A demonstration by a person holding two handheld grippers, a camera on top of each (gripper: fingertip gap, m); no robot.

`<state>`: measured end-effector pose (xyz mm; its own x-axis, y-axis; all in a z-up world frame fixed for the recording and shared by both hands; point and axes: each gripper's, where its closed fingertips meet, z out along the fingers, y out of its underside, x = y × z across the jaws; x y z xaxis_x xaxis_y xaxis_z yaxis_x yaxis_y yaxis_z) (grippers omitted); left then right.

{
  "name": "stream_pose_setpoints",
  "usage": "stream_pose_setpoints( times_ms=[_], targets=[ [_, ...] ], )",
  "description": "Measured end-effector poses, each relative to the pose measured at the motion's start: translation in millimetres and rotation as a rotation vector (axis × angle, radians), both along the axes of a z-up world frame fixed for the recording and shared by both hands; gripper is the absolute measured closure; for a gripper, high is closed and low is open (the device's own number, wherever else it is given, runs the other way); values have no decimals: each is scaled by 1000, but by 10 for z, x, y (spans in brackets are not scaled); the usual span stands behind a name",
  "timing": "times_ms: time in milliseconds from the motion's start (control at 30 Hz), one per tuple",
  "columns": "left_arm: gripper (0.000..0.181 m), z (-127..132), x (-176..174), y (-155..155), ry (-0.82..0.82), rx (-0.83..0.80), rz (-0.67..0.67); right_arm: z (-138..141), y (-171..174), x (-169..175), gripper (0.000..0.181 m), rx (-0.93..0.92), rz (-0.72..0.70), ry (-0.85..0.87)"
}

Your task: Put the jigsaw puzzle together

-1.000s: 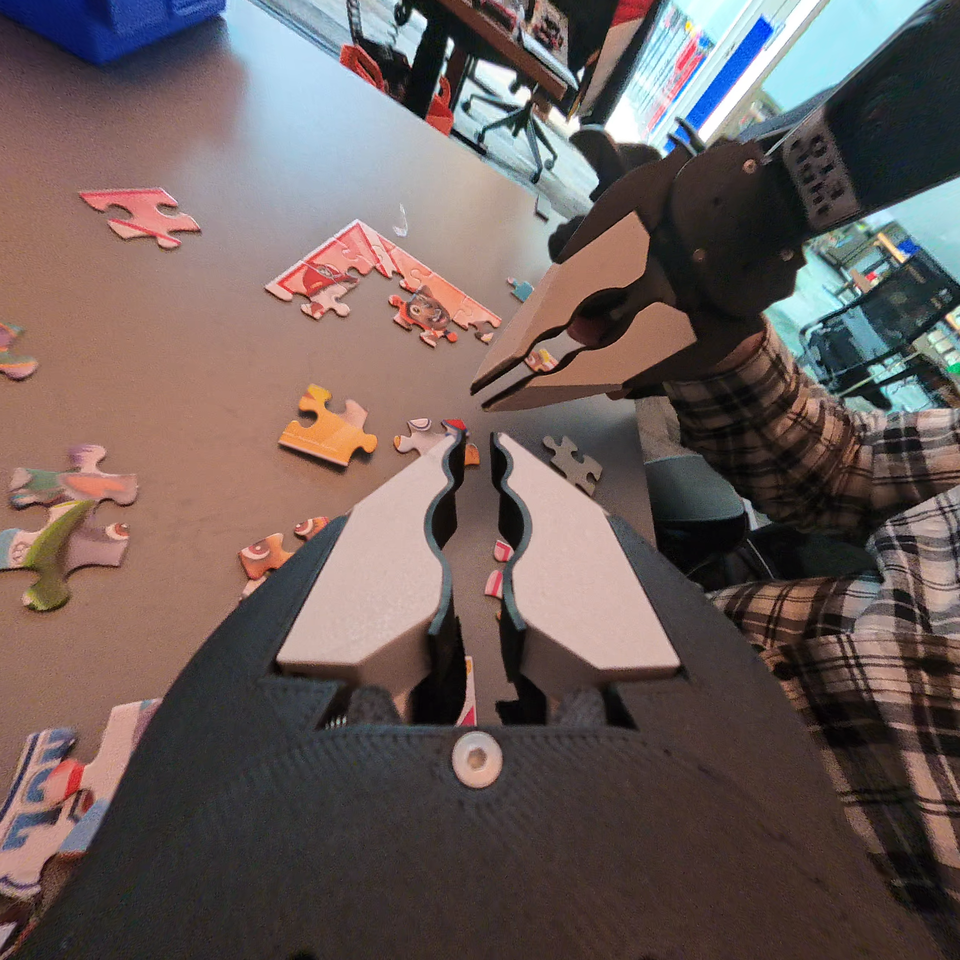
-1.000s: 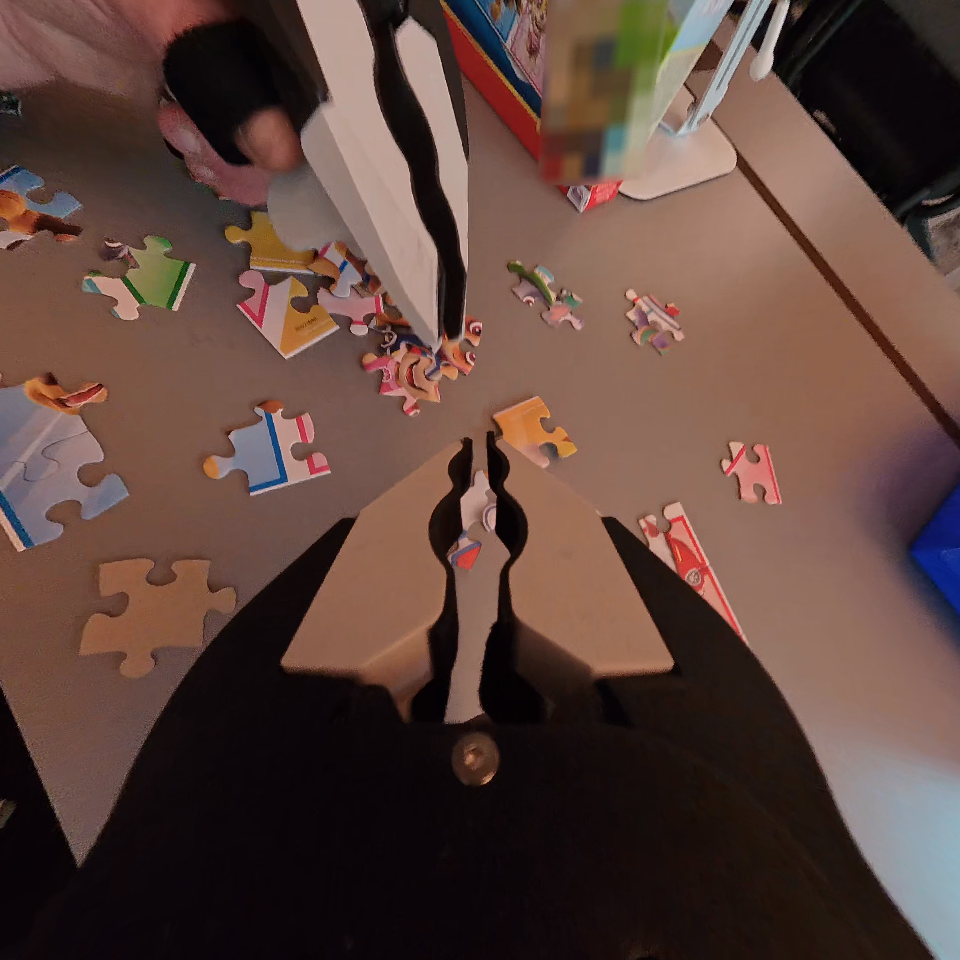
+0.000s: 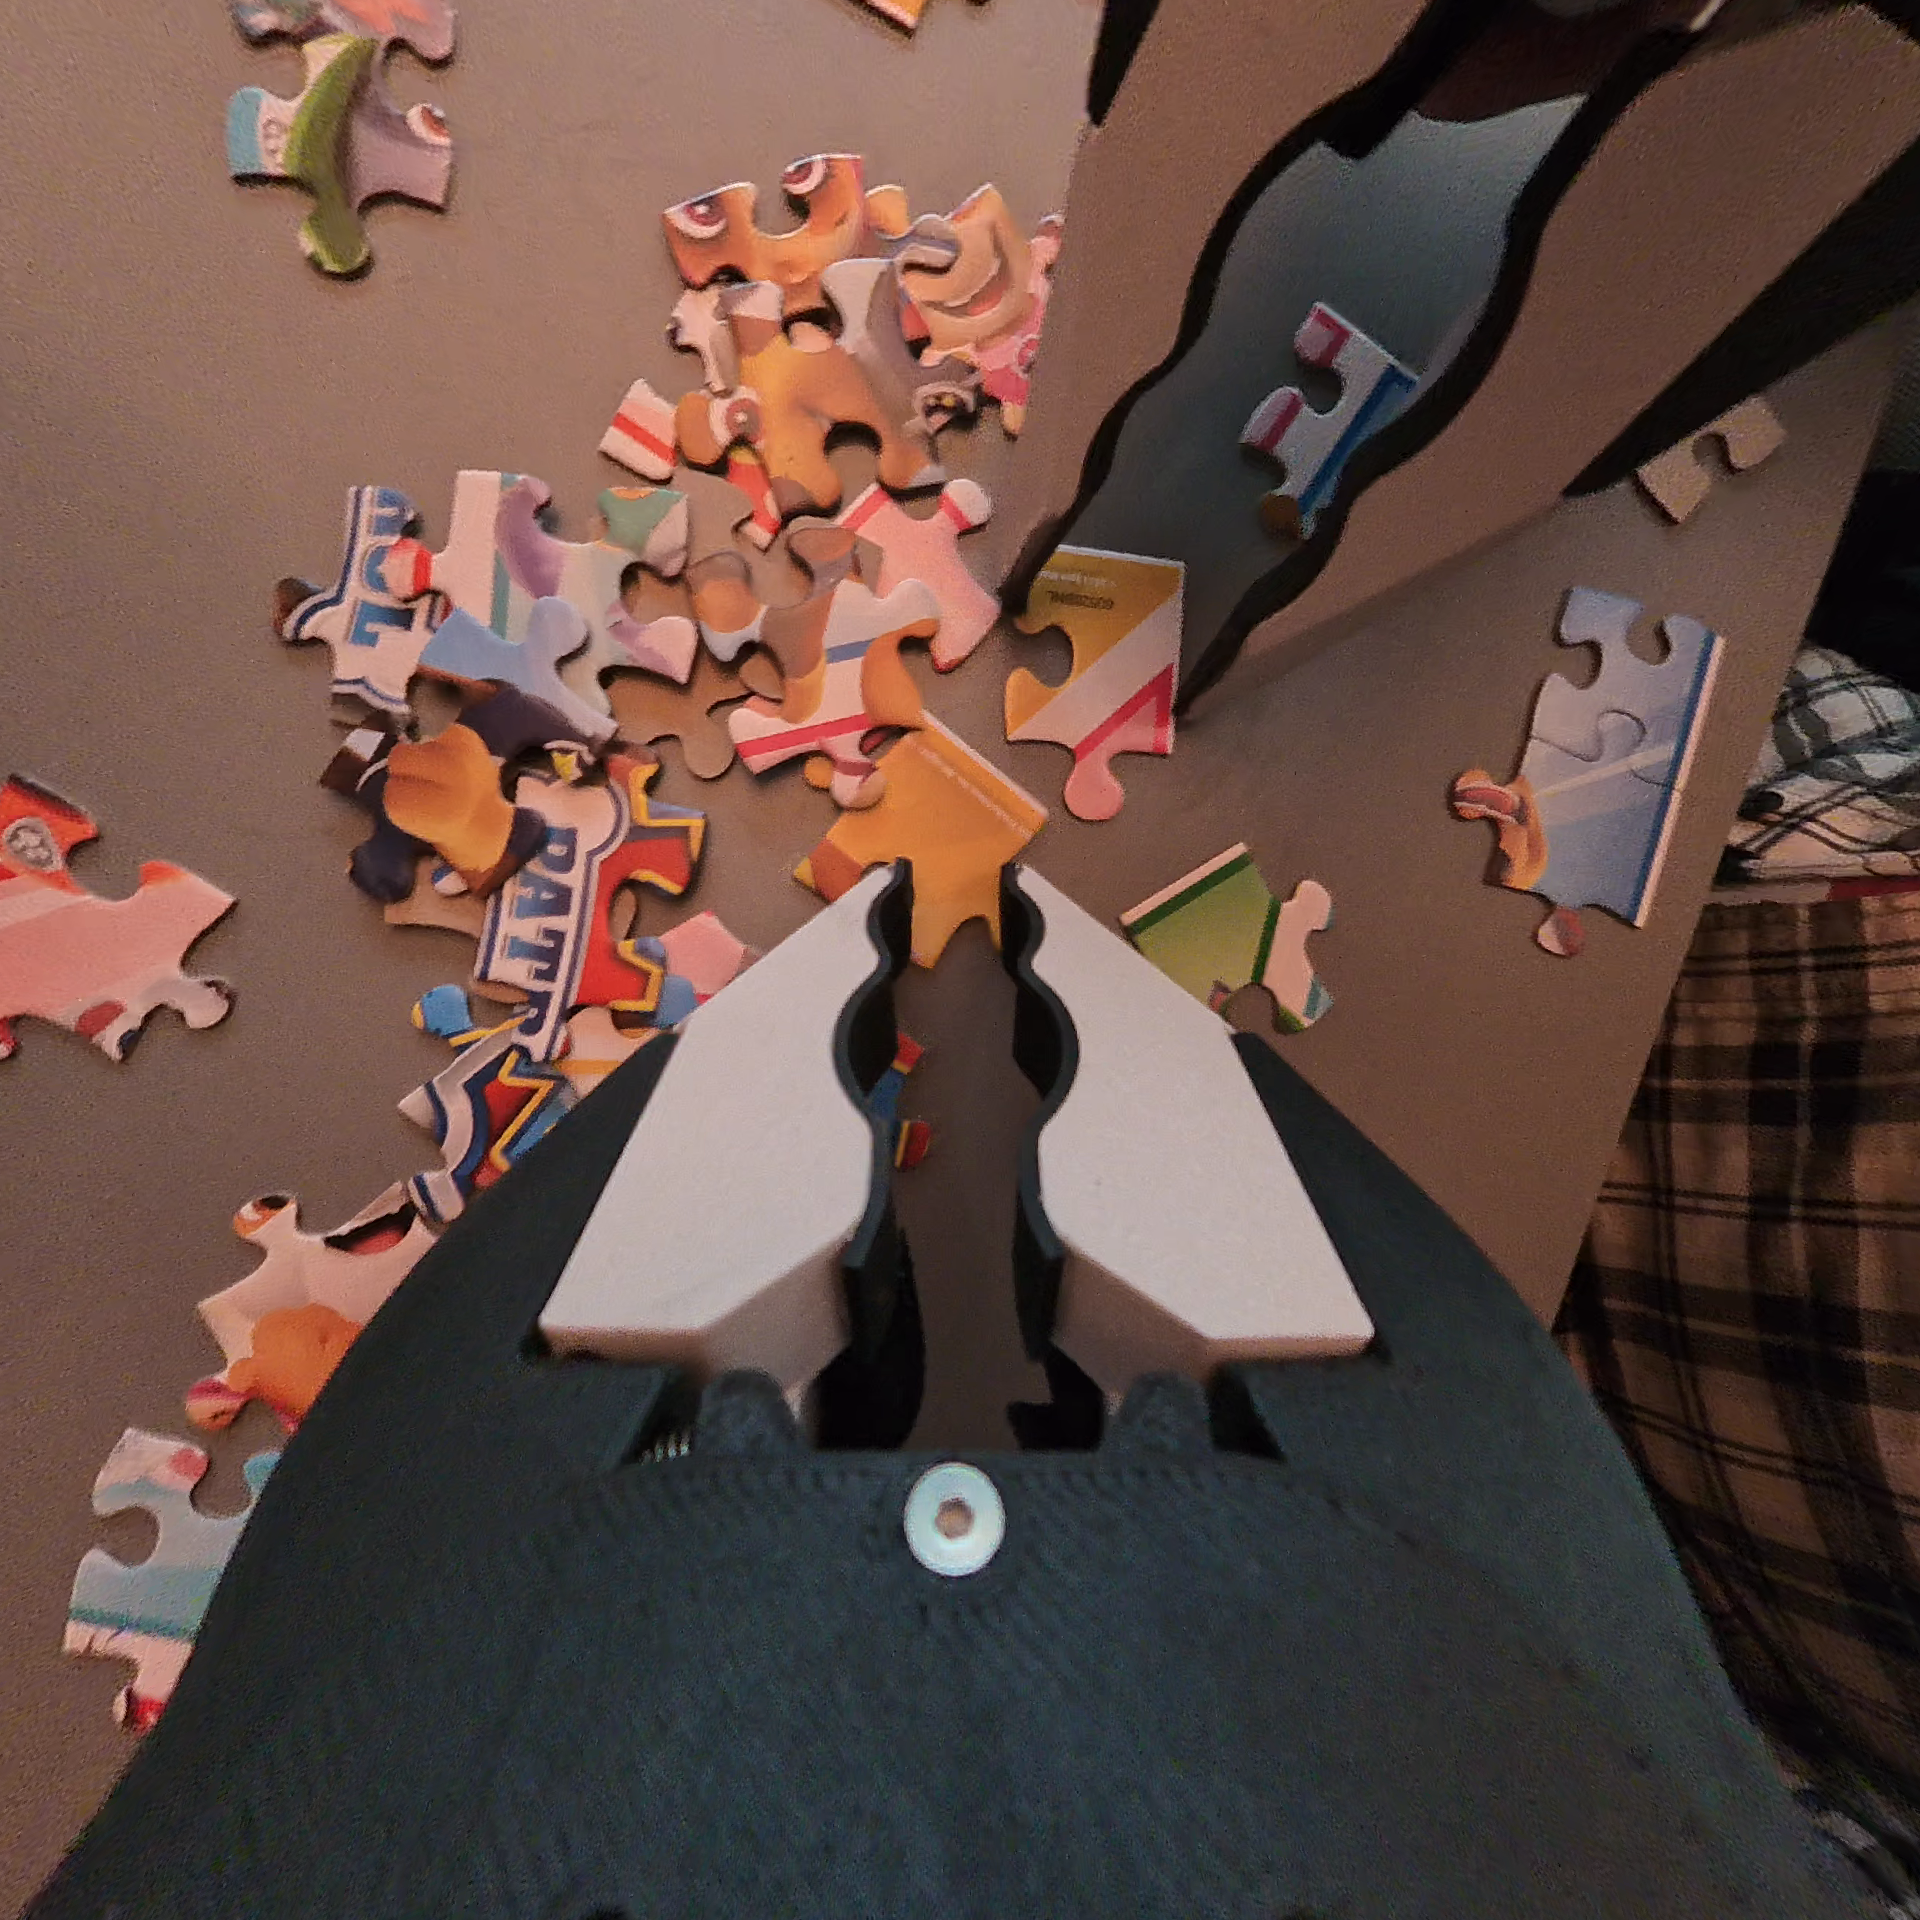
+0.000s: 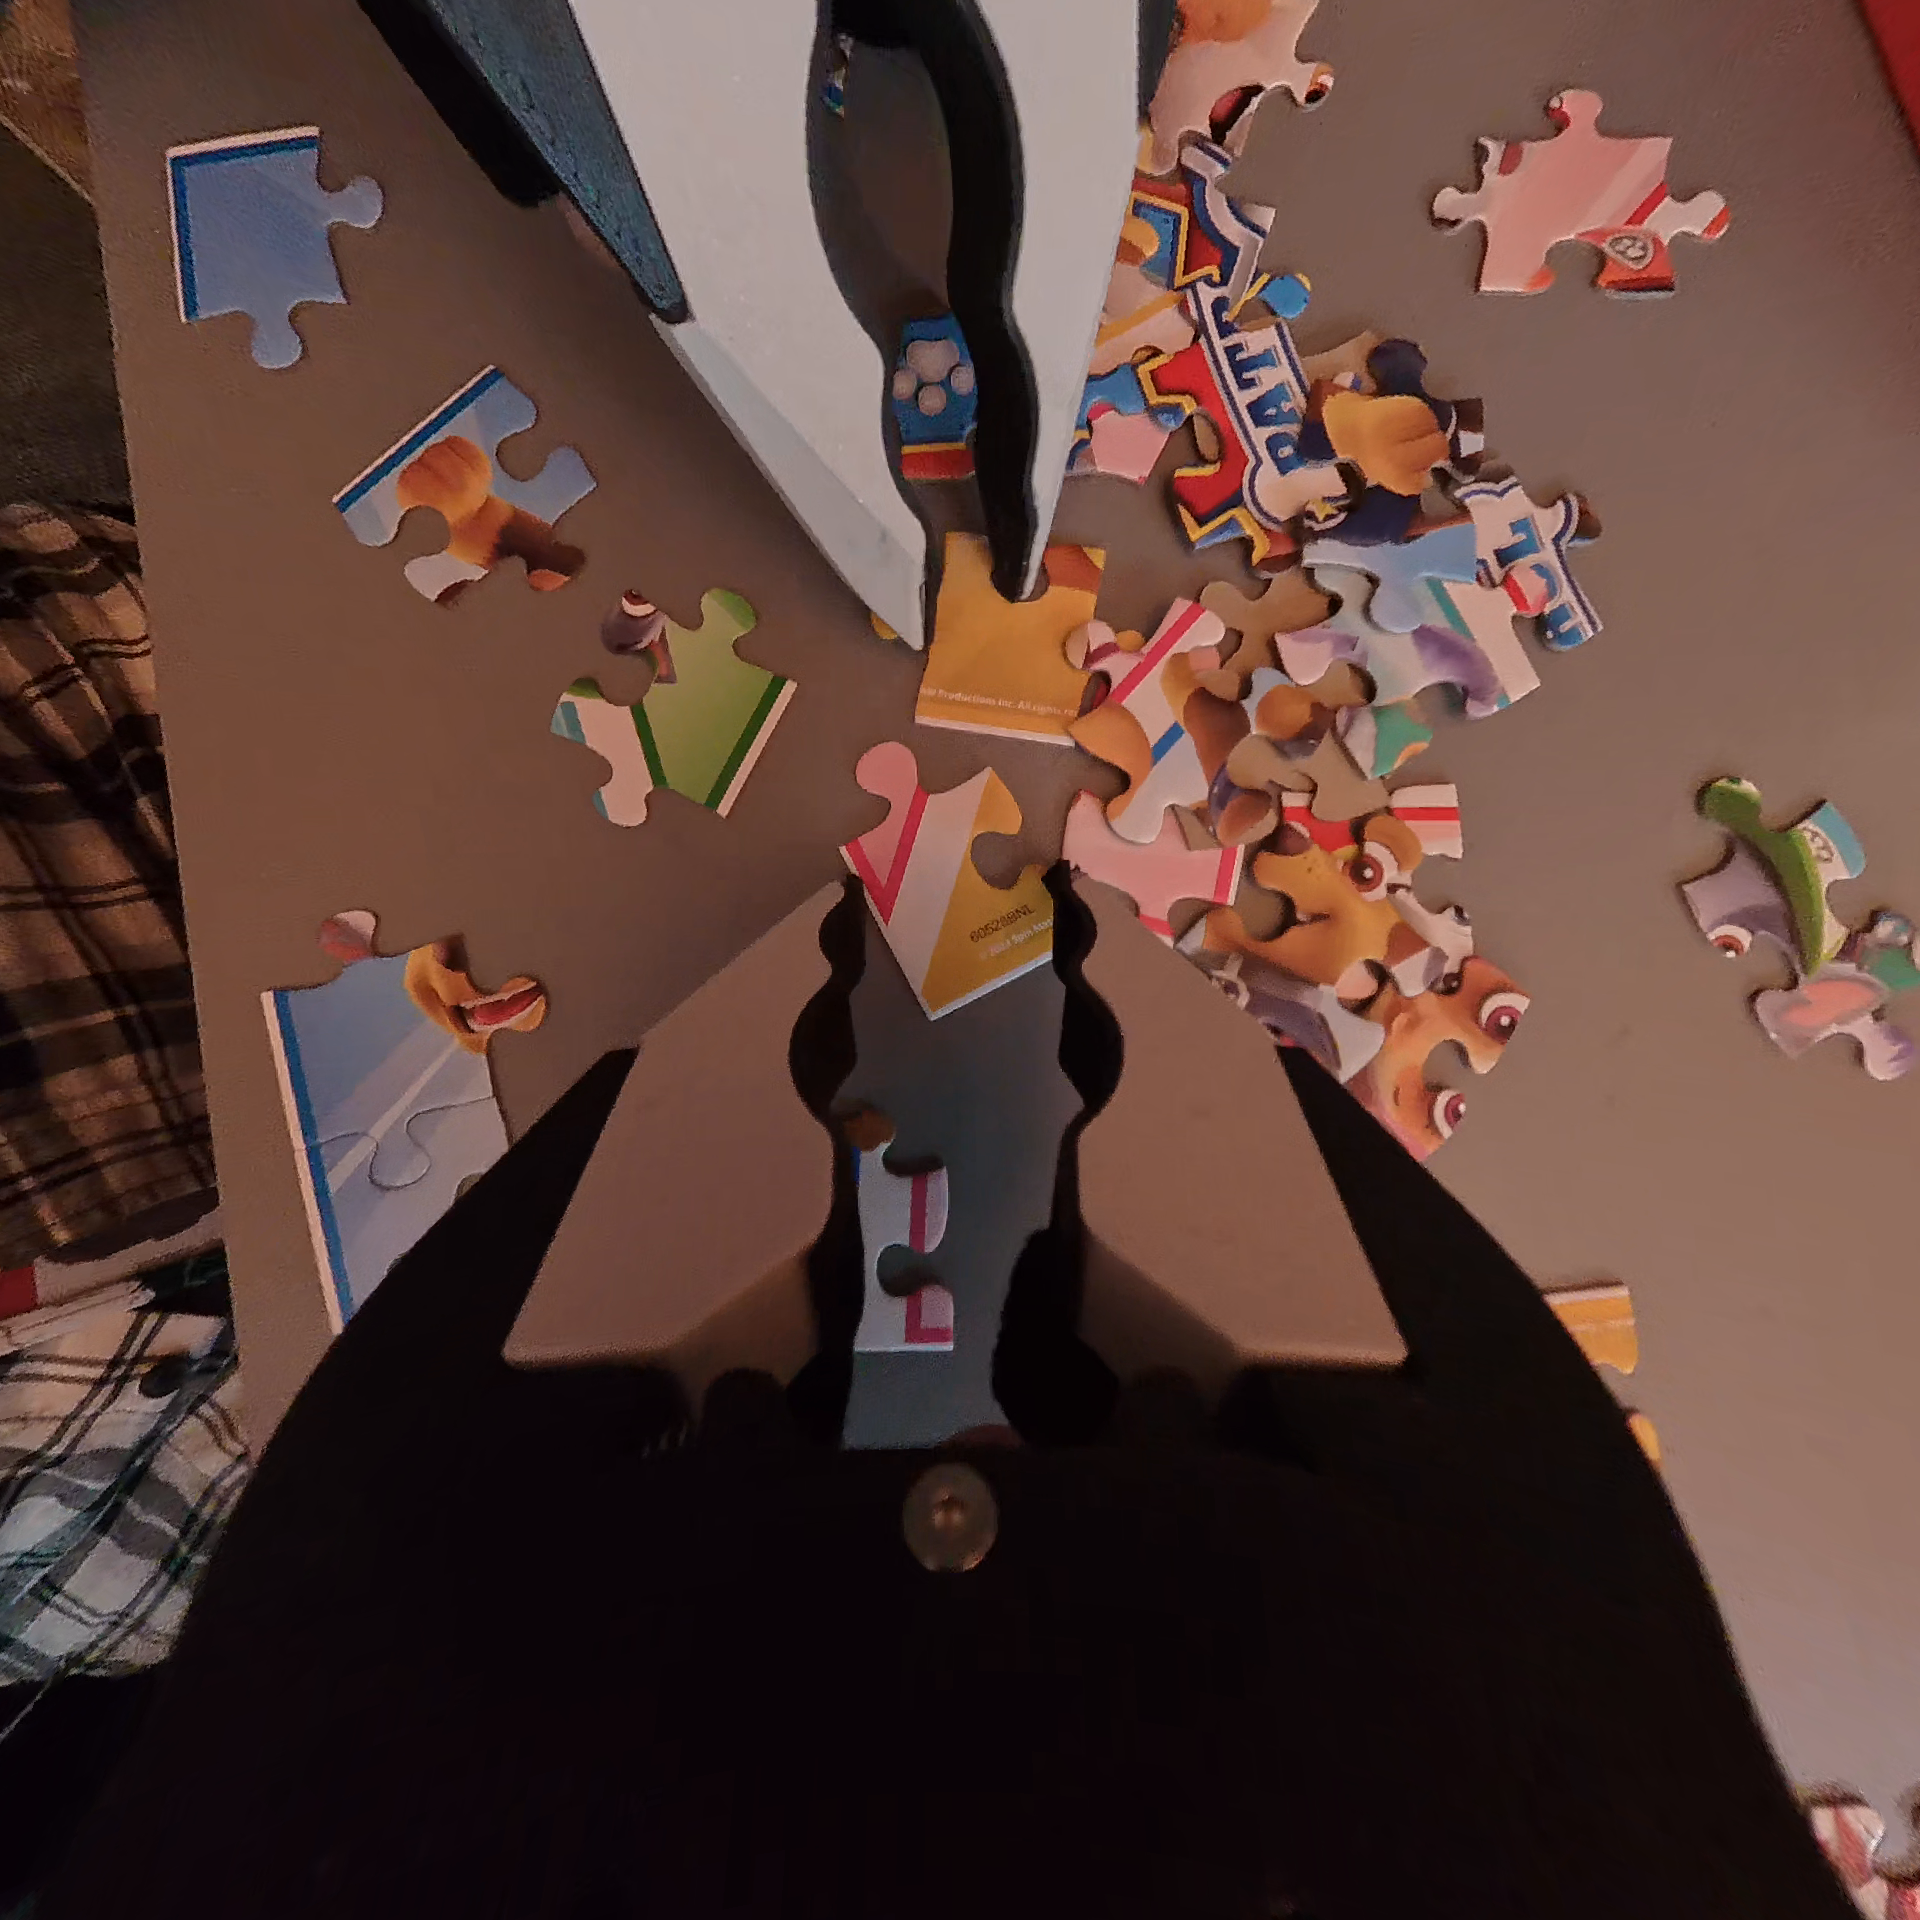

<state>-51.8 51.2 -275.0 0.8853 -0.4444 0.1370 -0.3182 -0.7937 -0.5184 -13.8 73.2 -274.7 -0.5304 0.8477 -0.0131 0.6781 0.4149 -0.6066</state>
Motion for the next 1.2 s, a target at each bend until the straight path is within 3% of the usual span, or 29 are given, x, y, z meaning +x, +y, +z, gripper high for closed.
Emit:
stream_pose_setpoints(
  times_ms=[133, 167, 233, 367, 467, 733, 833, 1033, 1200],
  targets=[
    [177, -9, 145, -15, -31, -6, -60, 8, 29, 137, 148, 16, 6, -29],
    [179, -12, 178, -15, -36, -7, -71, 13, 35, 171, 157, 12, 5, -37],
    [180, -13, 259, -23, -54, -11, -101, 10, 54, 245, 166, 5, 2, -57],
    [174, -3, 393, -43, -70, -21, -143, 7, 172, 399, 167, 15, -34, -96],
    [174, 1, 532, -58, -95, -23, -188, 10, 267, 523, 161, 36, -66, -136],
    [164, 27, 436, -8, -49, 11, -149, -4, 318, 583, 133, 51, -121, -107],
    [164, 22, 551, -3, -40, 11, -175, -1, 286, 563, 150, 41, -103, -73],
    [166, 24, 696, -19, -51, 14, -203, 18, 264, 687, 157, 66, -19, -73],
    [165, 23, 653, 7, -21, 33, -173, 6, 376, 701, 130, 37, -189, -110]
  ],
)
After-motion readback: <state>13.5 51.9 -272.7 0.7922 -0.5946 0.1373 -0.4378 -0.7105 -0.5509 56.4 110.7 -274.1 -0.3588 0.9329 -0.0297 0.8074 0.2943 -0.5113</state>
